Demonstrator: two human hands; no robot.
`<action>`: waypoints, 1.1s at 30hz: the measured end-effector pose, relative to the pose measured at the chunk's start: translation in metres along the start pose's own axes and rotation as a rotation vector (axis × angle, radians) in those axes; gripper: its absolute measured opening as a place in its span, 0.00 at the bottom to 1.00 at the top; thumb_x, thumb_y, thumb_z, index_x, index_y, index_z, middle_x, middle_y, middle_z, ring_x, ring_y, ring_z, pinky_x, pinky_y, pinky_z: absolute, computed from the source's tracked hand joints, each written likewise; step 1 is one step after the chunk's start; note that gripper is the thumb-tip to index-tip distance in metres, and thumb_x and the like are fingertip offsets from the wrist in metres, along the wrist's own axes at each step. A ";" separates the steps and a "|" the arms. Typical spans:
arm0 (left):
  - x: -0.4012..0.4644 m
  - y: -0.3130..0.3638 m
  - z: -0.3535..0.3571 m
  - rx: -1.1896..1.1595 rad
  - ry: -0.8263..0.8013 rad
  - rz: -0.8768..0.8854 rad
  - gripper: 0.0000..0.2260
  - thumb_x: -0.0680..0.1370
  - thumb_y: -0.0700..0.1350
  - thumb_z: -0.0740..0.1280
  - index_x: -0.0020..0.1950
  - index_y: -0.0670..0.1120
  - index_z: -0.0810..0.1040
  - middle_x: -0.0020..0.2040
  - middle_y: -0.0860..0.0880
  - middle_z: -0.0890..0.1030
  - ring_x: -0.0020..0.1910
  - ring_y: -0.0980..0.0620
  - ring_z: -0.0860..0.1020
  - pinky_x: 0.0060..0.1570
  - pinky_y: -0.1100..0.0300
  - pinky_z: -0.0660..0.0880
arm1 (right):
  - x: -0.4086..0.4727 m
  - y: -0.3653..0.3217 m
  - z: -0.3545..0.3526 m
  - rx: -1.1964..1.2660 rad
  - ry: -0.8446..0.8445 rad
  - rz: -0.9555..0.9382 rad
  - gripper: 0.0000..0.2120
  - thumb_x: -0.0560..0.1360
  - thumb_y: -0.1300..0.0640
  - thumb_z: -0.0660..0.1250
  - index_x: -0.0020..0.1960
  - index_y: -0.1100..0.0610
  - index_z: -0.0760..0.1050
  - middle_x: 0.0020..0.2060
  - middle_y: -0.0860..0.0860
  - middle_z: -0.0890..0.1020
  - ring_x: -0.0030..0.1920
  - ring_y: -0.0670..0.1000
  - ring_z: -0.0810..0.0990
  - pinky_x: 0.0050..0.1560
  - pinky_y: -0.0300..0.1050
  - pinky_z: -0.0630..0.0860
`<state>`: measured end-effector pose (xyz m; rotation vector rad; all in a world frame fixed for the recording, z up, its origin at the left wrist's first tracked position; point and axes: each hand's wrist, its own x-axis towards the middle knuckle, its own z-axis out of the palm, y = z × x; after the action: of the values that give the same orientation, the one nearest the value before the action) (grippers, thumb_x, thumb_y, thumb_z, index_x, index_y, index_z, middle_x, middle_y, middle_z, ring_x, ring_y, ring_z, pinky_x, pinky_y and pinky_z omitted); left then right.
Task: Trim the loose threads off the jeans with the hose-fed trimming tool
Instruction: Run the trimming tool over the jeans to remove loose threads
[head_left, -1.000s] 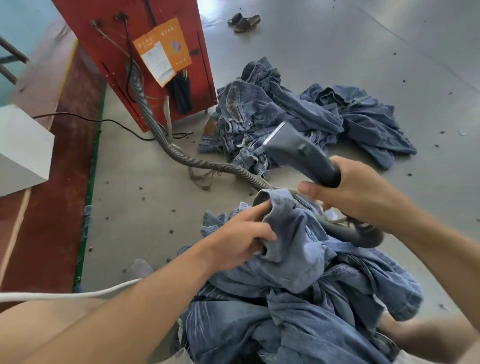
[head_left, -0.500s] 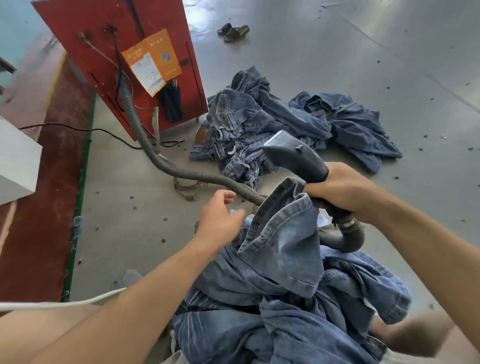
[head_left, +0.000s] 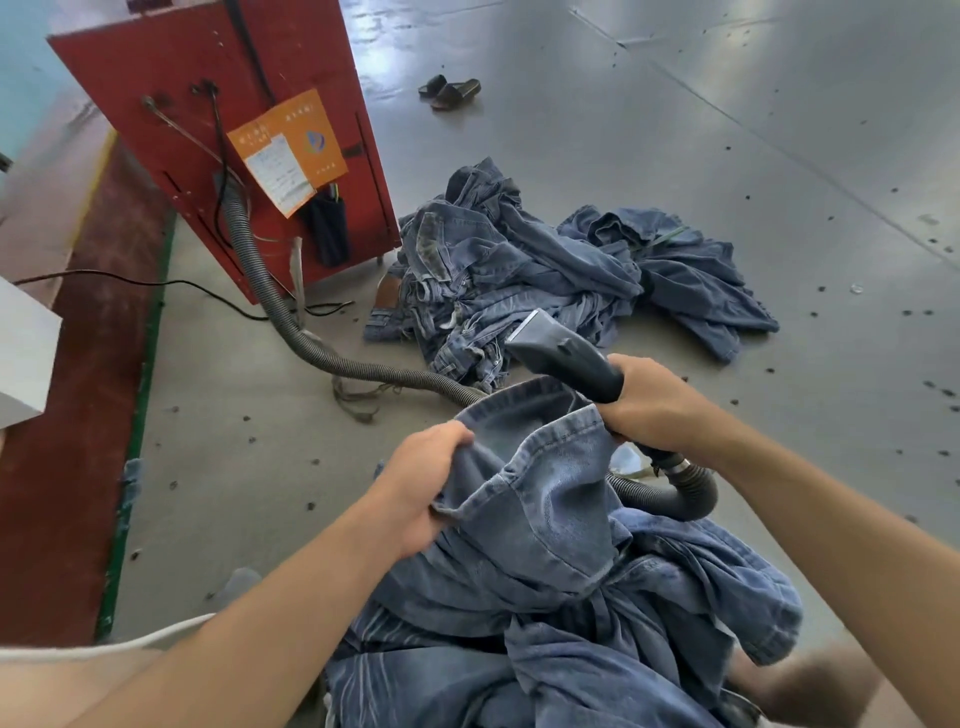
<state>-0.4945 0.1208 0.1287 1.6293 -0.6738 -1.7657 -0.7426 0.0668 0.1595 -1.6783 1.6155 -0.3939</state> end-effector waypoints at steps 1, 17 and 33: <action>-0.001 0.003 -0.003 -0.089 -0.017 -0.032 0.07 0.81 0.44 0.66 0.49 0.44 0.83 0.47 0.37 0.82 0.44 0.43 0.79 0.50 0.47 0.74 | 0.000 0.001 0.002 -0.048 0.013 -0.003 0.10 0.76 0.61 0.70 0.54 0.56 0.72 0.35 0.51 0.81 0.28 0.47 0.78 0.25 0.38 0.71; -0.016 0.023 -0.017 -0.608 -0.193 -0.105 0.21 0.87 0.46 0.54 0.59 0.34 0.82 0.56 0.38 0.84 0.50 0.43 0.85 0.54 0.49 0.82 | -0.035 -0.012 -0.046 -0.203 -0.205 -0.445 0.17 0.73 0.45 0.78 0.58 0.34 0.78 0.44 0.37 0.84 0.44 0.42 0.82 0.44 0.33 0.73; -0.025 0.011 0.003 -0.275 -0.269 0.134 0.17 0.83 0.30 0.58 0.65 0.44 0.79 0.48 0.41 0.86 0.43 0.47 0.86 0.44 0.54 0.84 | -0.035 -0.022 -0.040 -0.062 0.183 -0.327 0.12 0.72 0.37 0.71 0.50 0.41 0.74 0.34 0.41 0.82 0.30 0.45 0.80 0.34 0.45 0.74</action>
<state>-0.4956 0.1320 0.1543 1.1513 -0.6130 -1.9009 -0.7597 0.0855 0.2112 -2.0098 1.4920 -0.6838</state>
